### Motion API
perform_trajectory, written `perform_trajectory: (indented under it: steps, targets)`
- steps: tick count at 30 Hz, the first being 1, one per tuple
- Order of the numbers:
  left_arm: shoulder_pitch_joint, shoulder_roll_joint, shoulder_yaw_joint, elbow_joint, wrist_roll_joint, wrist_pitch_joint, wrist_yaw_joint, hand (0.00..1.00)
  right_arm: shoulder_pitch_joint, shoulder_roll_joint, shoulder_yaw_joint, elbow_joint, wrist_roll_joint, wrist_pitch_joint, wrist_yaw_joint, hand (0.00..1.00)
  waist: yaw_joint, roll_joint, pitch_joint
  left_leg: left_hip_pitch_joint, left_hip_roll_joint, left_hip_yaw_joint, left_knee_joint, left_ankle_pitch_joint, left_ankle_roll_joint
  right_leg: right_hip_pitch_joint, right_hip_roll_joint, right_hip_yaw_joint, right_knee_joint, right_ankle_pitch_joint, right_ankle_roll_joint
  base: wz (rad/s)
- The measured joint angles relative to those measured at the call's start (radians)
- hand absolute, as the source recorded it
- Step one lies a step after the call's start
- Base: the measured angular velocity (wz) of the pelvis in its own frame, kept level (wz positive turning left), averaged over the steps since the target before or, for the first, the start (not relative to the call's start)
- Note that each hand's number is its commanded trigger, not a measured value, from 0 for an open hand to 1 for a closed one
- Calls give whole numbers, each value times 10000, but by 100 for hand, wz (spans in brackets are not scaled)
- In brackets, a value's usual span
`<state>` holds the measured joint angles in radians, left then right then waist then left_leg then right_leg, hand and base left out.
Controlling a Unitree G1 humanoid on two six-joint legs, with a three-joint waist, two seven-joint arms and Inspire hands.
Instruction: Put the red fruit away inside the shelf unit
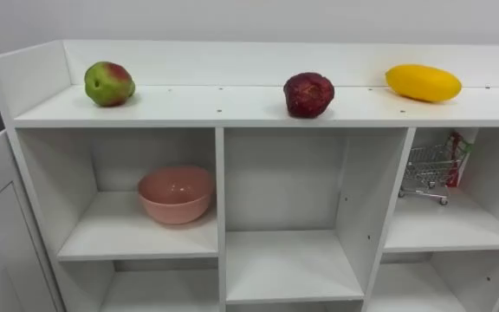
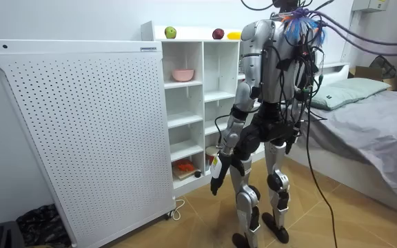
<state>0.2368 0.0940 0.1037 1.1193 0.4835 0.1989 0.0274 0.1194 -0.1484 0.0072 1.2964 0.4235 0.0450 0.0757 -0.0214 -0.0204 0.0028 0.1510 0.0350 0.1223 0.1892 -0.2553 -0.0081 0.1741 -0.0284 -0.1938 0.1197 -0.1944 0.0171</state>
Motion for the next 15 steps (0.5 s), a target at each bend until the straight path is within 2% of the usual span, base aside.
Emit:
perform_trajectory:
  steps: [10,15]
  targets:
    - [-22,-1,2,2,-3,-50,1,0,0,8,-16,-5,-10,-8,-22,0,3,-16,5,0,-3,22,-1,0,0,0,-1,-3,-2,-2,3,0]
    - [-12,-1,4,-1,-15,-128,59,0,-1,43,-16,-44,-43,-27,-348,0,21,-28,-2,25,-1,47,-1,0,0,-6,2,46,2,-2,3,-1]
